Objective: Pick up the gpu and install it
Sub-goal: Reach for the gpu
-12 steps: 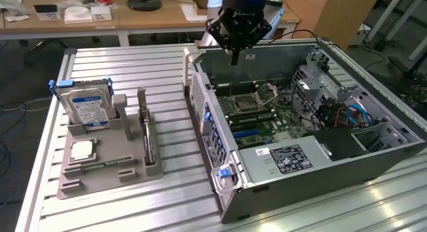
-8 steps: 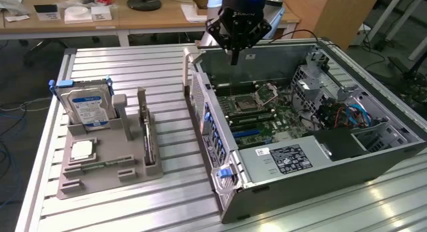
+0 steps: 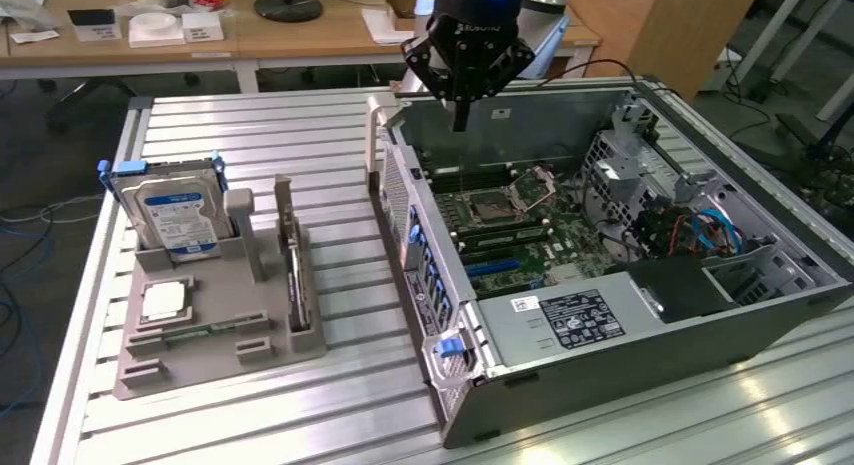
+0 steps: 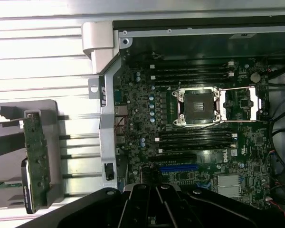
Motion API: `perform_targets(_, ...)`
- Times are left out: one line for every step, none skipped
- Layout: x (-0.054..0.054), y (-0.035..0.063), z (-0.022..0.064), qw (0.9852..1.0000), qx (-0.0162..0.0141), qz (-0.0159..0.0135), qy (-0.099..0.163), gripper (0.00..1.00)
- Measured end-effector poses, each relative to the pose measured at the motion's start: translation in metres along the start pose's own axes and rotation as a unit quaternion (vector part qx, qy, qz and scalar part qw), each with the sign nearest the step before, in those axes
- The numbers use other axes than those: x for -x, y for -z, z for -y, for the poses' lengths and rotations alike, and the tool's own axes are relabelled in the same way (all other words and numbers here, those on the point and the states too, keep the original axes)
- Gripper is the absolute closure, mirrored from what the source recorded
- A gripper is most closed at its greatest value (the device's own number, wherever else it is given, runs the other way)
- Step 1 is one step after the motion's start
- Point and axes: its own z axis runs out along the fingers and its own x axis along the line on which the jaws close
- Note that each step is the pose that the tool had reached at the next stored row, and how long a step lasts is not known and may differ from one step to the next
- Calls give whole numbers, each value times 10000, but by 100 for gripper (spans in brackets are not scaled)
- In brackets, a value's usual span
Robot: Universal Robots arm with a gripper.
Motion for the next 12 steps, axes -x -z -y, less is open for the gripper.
perform_targets(-17, 1, 1, 10000, 0, 0, 0, 89)
perform_targets(-38, 1, 3, 10000, 0, 0, 0, 89)
perform_targets(-61, 2, 5, 10000, 0, 0, 0, 89)
perform_targets(-86, 2, 6, 10000, 0, 0, 0, 89)
perform_targets(-111, 3, 8, 10000, 0, 0, -1, 89)
perform_targets(-135, 3, 10, 10000, 0, 0, -1, 89)
perform_targets(-159, 4, 12, 10000, 0, 0, 0, 89)
perform_targets(-183, 5, 14, 10000, 0, 0, 0, 89)
perform_targets(-207, 6, 16, 10000, 0, 0, 0, 89)
perform_targets(-228, 6, 18, 10000, 0, 0, 1, 89)
perform_targets(-247, 7, 19, 10000, 0, 0, 0, 89)
perform_targets(-266, 7, 20, 10000, 0, 0, 0, 89)
